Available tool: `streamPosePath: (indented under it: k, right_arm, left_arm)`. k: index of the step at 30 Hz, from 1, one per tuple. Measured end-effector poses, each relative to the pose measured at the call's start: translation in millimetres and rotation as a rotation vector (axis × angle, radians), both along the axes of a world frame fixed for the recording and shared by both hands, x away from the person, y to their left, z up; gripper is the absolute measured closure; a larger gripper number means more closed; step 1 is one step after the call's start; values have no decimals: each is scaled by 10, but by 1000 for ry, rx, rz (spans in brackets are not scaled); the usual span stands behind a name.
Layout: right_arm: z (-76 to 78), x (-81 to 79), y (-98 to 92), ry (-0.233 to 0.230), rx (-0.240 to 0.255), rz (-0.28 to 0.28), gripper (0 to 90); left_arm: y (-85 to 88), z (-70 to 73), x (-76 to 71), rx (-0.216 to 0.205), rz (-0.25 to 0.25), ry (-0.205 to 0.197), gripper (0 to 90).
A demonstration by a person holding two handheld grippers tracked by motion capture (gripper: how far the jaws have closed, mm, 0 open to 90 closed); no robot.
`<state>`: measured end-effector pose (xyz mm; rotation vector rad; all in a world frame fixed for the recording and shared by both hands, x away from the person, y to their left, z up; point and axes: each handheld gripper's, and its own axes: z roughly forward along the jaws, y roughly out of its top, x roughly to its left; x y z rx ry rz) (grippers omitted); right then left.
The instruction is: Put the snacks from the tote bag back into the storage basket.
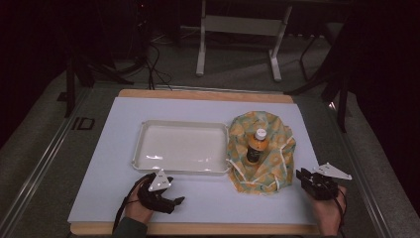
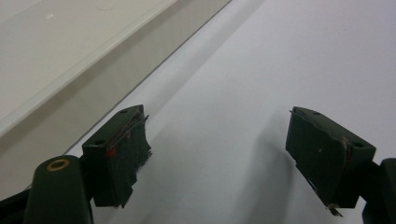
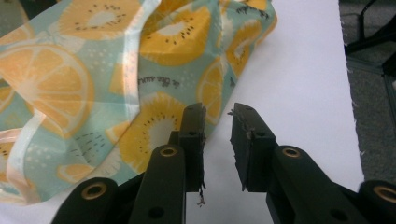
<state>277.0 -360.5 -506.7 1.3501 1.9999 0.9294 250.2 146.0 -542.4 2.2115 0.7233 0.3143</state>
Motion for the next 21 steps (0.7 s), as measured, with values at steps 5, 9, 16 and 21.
streamPosePath:
  k: [5,9,16,21]
  right_arm:
    - [58,33,-7,27,-22,39,729]
    - [111,35,-4,32,-49,52,717]
    - [244,48,-16,36,-93,83,713]
    - [328,64,-14,31,-96,104,699]
  left_arm:
    - [-9,-2,-2,8,6,-2,209]
    - [-7,0,-9,7,0,-9,217]
    - [-9,-1,-8,9,-2,-7,217]
    - [-12,-3,-8,9,-3,-6,217]
